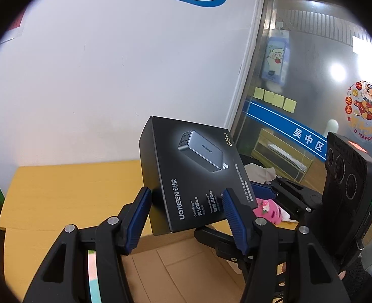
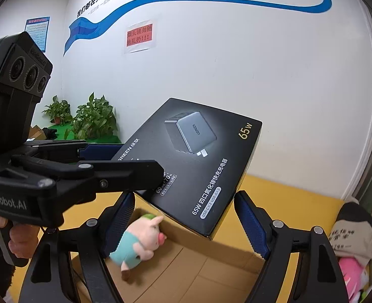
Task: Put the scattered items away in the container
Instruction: 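Lower the charger box into the cardboard box and open the left gripper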
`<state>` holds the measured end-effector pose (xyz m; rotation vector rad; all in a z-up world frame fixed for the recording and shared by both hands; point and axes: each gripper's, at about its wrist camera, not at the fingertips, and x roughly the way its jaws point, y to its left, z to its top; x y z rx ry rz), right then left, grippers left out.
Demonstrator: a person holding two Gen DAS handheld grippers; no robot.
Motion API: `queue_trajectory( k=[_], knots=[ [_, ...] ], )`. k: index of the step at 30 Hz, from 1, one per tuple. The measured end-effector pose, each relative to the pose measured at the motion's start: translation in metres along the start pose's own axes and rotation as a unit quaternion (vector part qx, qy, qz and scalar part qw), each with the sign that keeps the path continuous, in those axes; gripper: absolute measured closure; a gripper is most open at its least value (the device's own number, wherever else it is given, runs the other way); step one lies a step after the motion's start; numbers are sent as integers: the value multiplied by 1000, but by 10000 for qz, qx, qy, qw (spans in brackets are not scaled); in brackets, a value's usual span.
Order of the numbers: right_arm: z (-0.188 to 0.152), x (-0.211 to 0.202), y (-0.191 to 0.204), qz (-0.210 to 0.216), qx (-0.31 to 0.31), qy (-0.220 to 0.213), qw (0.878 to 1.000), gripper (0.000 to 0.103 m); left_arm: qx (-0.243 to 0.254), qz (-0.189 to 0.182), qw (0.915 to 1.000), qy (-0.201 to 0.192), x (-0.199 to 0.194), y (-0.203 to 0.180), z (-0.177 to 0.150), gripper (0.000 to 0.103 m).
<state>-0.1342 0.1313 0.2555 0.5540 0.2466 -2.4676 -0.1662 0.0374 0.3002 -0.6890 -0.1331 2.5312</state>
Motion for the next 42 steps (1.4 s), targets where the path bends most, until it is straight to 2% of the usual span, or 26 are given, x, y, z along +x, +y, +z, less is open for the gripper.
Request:
queue_trajectory(
  k=[3, 7, 13, 19, 23, 28, 32, 34, 36, 37, 40, 42],
  knots=[
    [6, 15, -2, -13, -26, 71, 10000, 18, -58, 36, 10000, 45, 11, 10, -2, 46],
    [-3, 39, -5, 34, 40, 237, 9997, 18, -261, 46, 9993, 255, 36, 29, -22, 46],
    [-55, 89, -15, 28, 159, 769, 9969, 18, -668, 42, 9940, 861, 92, 59, -73, 46],
    [-135, 140, -25, 217, 363, 1361, 9898, 18, -1139, 188, 9794, 1657, 151, 87, -140, 46],
    [-183, 168, -28, 391, 575, 1820, 9808, 18, -1223, 331, 9689, 2126, 177, 97, -172, 46],
    [-221, 192, -37, 540, 720, 2285, 9694, 18, -1444, 462, 9539, 2590, 204, 105, -198, 46],
    [-239, 208, -41, 571, 786, 2619, 9602, 18, -1203, 718, 9495, 2808, 214, 106, -209, 48],
    [-242, 211, -40, 487, 745, 2751, 9573, 17, -1187, 818, 9487, 2813, 214, 105, -209, 48],
    [-239, 209, -37, 425, 674, 2780, 9573, 13, -1232, 876, 9528, 2633, 204, 103, -204, 47],
    [-235, 202, -35, 379, 627, 2759, 9584, 9, -1256, 880, 9559, 2506, 196, 100, -200, 46],
    [-224, 176, -29, 74, 387, 2591, 9650, 9, -1000, 1014, 9708, 1929, 152, 85, -183, 45],
    [-211, 151, -24, -104, 329, 2348, 9714, 9, -818, 1066, 9799, 1472, 114, 73, -175, 38]
  ],
)
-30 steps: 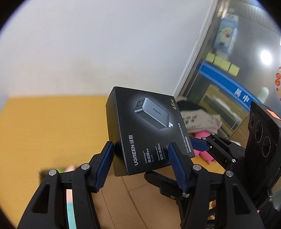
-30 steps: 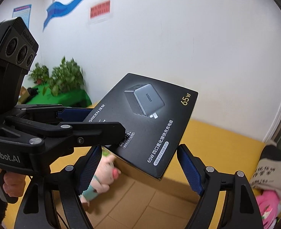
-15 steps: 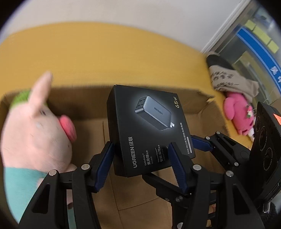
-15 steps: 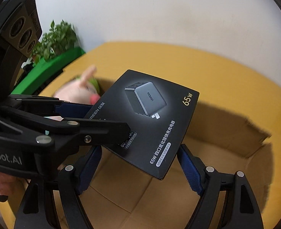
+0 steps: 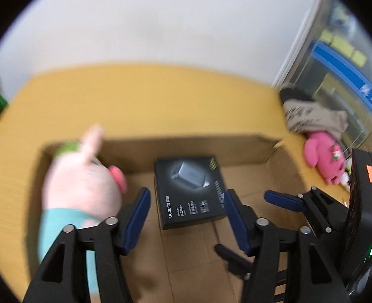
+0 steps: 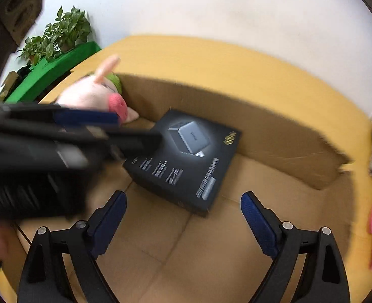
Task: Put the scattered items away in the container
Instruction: 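Lower the charger box into the cardboard box and open the left gripper, then withdraw the open left gripper up out of the cardboard box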
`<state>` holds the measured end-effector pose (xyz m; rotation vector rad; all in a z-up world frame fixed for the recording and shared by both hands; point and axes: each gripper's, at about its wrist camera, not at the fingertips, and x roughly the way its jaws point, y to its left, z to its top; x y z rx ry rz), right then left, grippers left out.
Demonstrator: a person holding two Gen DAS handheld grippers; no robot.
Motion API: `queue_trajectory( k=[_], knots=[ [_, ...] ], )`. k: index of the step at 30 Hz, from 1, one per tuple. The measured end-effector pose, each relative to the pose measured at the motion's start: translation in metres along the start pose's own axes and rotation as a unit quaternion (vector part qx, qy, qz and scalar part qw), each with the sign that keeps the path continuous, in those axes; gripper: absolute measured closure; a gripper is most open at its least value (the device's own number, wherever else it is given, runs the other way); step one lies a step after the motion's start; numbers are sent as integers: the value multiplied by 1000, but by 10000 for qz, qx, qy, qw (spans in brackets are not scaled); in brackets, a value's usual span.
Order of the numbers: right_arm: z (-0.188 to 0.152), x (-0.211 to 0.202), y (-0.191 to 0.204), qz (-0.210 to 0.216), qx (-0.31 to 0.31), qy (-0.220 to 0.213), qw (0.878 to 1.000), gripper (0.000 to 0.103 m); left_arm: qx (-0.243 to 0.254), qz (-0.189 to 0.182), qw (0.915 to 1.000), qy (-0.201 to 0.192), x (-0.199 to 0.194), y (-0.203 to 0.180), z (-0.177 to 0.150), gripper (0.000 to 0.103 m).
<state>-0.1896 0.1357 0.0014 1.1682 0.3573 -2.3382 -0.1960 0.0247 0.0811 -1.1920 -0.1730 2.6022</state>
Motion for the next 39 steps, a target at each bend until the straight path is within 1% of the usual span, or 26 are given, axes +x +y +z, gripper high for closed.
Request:
queue_trajectory(
  k=[2, 3, 4, 5, 6, 7, 8, 9, 10, 11, 12, 13, 14, 15, 16, 17, 19, 21, 24, 28, 33, 36, 37, 38, 39],
  knots=[
    [-10, -42, 3, -24, 85, -433, 9990, 9, 81, -43, 9986, -516, -45, -3, -12, 25],
    [-15, -61, 6, -42, 113, -647, 9978, 9, 121, -32, 9972, -740, -66, -4, -18, 25],
    [-21, -80, 10, -92, 128, -871, 9961, 12, 184, -38, 9950, -980, -86, -7, -26, 25],
    [-27, -101, 15, -199, 147, -1099, 9936, 18, 261, -94, 9928, -1168, -102, -10, -31, 27],
    [-28, -114, 24, -292, 161, -1231, 9918, 44, 350, -157, 9912, -1265, -115, -16, -38, 33],
    [-27, -124, 33, -332, 181, -1283, 9910, 73, 449, -224, 9910, -1243, -125, -22, -45, 69],
    [-27, -133, 39, -338, 220, -1310, 9906, 78, 526, -271, 9916, -1151, -130, -28, -48, 102],
    [-29, -145, 45, -353, 289, -1341, 9899, 78, 529, -228, 9925, -1074, -136, -32, -52, 101],
    [-31, -155, 49, -378, 338, -1376, 9892, 77, 478, -144, 9928, -1089, -145, -33, -57, 101],
    [-33, -166, 55, -407, 351, -1415, 9885, 65, 448, -99, 9923, -1152, -154, -34, -62, 101],
    [-35, -176, 61, -434, 341, -1461, 9877, 27, 454, -107, 9913, -1230, -161, -37, -65, 100],
    [-37, -186, 68, -474, 309, -1572, 9859, 0, 441, -75, 9900, -1335, -173, -38, -69, 87],
    [-41, -199, 75, -535, 254, -1766, 9825, 1, 415, -26, 9893, -1395, -183, -37, -74, 54],
    [-46, -210, 82, -626, 170, -1928, 9791, 1, 370, 66, 9884, -1472, -192, -37, -78, 34],
    [-49, -219, 88, -718, 76, -1980, 9775, 1, 306, 184, 9861, -1622, -202, -37, -83, 14],
    [-52, -223, 94, -771, -8, -1968, 9774, 1, 276, 234, 9827, -1815, -212, -38, -89, 14],
    [-58, -231, 106, -788, -158, -1954, 9774, 1, 341, 182, 9813, -1884, -221, -42, -98, 14],
    [-65, -237, 114, -822, -230, -1957, 9769, 1, 382, 191, 9820, -1839, -230, -42, -107, 14],
    [-74, -242, 121, -762, -211, -1979, 9770, 1, 451, 260, 9818, -1824, -238, -43, -119, 14],
    [-84, -243, 128, -695, -190, -1993, 9773, 1, 407, 297, 9820, -1822, -244, -40, -132, 14],
    [-99, -240, 135, -676, -166, -1937, 9786, 1, 316, 307, 9842, -1715, -241, -34, -148, 14],
    [-112, -232, 132, -594, -62, -1831, 9813, 1, 231, 315, 9874, -1534, -231, -30, -160, 14],
    [-117, -229, 129, -444, 5, -1799, 9827, 3, 215, 296, 9886, -1457, -227, -28, -164, 14],
    [-123, -225, 126, -250, 93, -1776, 9837, 8, 203, 295, 9893, -1415, -224, -27, -168, 14],
    [-128, -221, 124, -107, 170, -1722, 9849, 27, 183, 306, 9899, -1374, -220, -25, -172, 14]
  ],
)
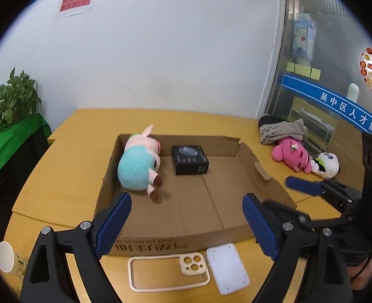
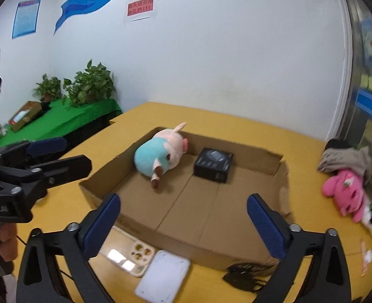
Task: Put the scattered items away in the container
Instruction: 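Withdraw the open left gripper up out of the cardboard box, then move the left gripper to the clear phone case while the right gripper approaches its other end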
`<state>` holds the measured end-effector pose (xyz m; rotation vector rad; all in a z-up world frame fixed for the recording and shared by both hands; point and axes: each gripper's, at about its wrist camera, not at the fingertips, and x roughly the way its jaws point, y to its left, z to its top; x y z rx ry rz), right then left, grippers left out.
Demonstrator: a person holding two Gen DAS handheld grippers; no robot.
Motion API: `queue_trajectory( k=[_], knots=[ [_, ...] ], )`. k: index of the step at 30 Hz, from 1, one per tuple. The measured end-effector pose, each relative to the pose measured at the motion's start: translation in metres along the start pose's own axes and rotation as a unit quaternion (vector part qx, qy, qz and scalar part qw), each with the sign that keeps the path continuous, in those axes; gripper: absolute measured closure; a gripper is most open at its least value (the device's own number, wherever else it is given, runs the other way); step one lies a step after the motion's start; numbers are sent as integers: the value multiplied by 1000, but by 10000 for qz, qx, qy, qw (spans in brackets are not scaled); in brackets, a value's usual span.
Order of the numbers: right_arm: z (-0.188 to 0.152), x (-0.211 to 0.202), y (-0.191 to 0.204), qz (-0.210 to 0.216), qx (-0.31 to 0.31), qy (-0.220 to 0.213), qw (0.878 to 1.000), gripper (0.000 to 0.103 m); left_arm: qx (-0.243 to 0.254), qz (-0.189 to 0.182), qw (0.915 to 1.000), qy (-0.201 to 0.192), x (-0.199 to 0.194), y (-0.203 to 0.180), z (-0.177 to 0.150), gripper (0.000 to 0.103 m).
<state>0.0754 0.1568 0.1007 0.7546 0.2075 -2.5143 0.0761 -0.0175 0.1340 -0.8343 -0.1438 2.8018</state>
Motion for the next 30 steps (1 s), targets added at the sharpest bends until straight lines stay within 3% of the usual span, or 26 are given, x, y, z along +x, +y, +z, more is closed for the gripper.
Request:
queue_trajectory(
  k=[1, 2, 3, 4, 5, 6, 7, 11, 23, 27, 29, 30],
  knots=[
    [-5, 5, -1, 87, 78, 125, 9999, 45, -40, 11, 10000, 32, 2, 3, -5, 16],
    [-11, 12, -2, 158, 127, 280, 9994, 48, -94, -51, 9999, 81, 5, 6, -10, 33],
    [-16, 17, -1, 203, 146, 394, 9989, 47, -162, -156, 9996, 180, 8, 8, -15, 46],
    [-20, 21, -1, 228, 169, 478, 9985, 42, -249, -287, 9987, 352, 13, 12, -20, 67],
    [-24, 25, 0, 248, 207, 543, 9980, 35, -333, -357, 9975, 517, 19, 17, -24, 71],
    [-27, 28, 0, 276, 260, 584, 9976, 14, -400, -344, 9967, 618, 23, 20, -29, 71],
    [-30, 30, 1, 302, 314, 592, 9973, 0, -476, -251, 9963, 675, 26, 25, -35, 66],
    [-39, 44, 4, 291, 381, 727, 9962, 0, -704, -61, 9939, 850, 32, 43, -46, 40],
    [-75, 87, 18, 660, 597, 1469, 9851, 0, -994, 39, 9802, 1713, 66, 91, -94, 37],
    [-83, 95, 19, 680, 688, 1589, 9825, 1, -899, 68, 9765, 1957, 85, 95, -106, 42],
    [-87, 96, 21, 722, 653, 1645, 9816, 1, -1039, 52, 9699, 2201, 97, 101, -115, 68],
    [-88, 96, 24, 746, 610, 1664, 9813, 1, -1146, 15, 9649, 2362, 103, 105, -121, 75]
  ],
)
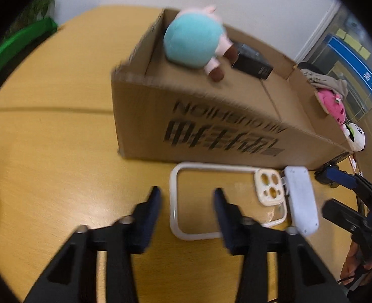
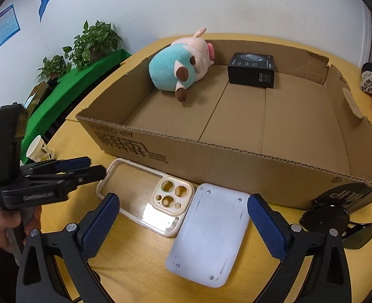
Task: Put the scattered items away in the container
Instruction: 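Move the left gripper to the clear phone case while the right gripper approaches its other end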
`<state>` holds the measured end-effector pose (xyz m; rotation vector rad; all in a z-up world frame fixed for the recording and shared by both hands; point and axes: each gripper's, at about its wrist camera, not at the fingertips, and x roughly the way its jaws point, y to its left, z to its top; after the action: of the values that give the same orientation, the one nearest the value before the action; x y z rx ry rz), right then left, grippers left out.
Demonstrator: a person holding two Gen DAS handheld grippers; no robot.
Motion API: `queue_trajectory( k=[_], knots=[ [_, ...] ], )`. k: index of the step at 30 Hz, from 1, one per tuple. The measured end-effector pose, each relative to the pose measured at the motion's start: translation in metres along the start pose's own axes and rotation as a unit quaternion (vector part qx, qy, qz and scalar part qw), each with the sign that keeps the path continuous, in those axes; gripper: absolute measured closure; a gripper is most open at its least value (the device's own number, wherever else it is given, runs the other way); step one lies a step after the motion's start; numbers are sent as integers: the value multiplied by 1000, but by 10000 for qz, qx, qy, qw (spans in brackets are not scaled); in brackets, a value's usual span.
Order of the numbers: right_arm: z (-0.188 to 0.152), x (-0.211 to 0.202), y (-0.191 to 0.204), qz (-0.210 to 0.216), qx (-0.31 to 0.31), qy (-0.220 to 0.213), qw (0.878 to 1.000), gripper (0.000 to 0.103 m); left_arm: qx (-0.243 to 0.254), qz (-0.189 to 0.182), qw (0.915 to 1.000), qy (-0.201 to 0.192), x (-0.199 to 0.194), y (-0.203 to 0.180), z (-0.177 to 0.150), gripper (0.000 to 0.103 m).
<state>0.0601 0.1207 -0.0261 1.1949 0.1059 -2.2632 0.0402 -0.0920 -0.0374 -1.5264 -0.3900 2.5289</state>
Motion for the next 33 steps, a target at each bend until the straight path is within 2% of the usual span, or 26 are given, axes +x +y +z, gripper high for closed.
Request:
queue_trajectory(
  k=[1, 6, 12, 13, 15, 16, 17, 19, 21, 22, 24, 25, 28, 31, 33],
  knots=[
    [-2, 0, 2, 9, -49, 5, 10000, 1, -51, -85, 9999, 71, 4, 4, -3, 77],
    [-12, -1, 19, 293, -408, 65, 9987, 1, -191, -350, 9992, -100, -2, 15, -9, 81],
    [-17, 20, 37, 1105, -335, 427, 9924, 1, -71, -252, 9996, -96, -12, 28, -11, 82],
    [-17, 25, 40, 1129, -338, 464, 9919, 1, -65, -207, 9997, -108, -14, 31, -11, 82],
    [-18, 39, 40, 892, -230, 605, 9939, 3, -85, -184, 9998, -80, -11, 33, -8, 77],
    [-19, 45, 38, 895, -109, 670, 9937, 3, -41, -215, 9997, -56, -9, 31, -4, 69],
    [-18, 48, 36, 828, -57, 683, 9942, 3, 53, -234, 9997, -31, -6, 25, 0, 55],
    [-16, 51, 38, 455, -209, 750, 9959, 3, 240, -212, 9995, -53, -2, 18, 4, 46],
    [-15, 53, 34, 218, -189, 768, 9966, 2, 380, -179, 9991, -62, 0, 11, 3, 46],
    [-15, 52, 31, 238, -105, 734, 9970, 1, 470, -321, 9984, -53, 1, 8, 0, 48],
    [-16, 52, 29, 608, 72, 734, 9954, 2, 574, -465, 9973, -19, -1, 6, -6, 51],
    [-18, 55, 31, 852, 156, 842, 9927, 3, 652, -409, 9970, -19, -3, 4, -10, 52],
    [-29, 53, 49, 862, -121, 867, 9924, 2, 751, -216, 9969, -10, -13, 5, -26, 52],
    [-42, 43, 54, 1211, -192, 892, 9884, 2, 709, -399, 9967, 81, -24, 8, -45, 52],
    [-53, 35, 58, 1331, -396, 1005, 9852, 2, 879, -430, 9951, 154, -32, 5, -62, 52]
  ],
)
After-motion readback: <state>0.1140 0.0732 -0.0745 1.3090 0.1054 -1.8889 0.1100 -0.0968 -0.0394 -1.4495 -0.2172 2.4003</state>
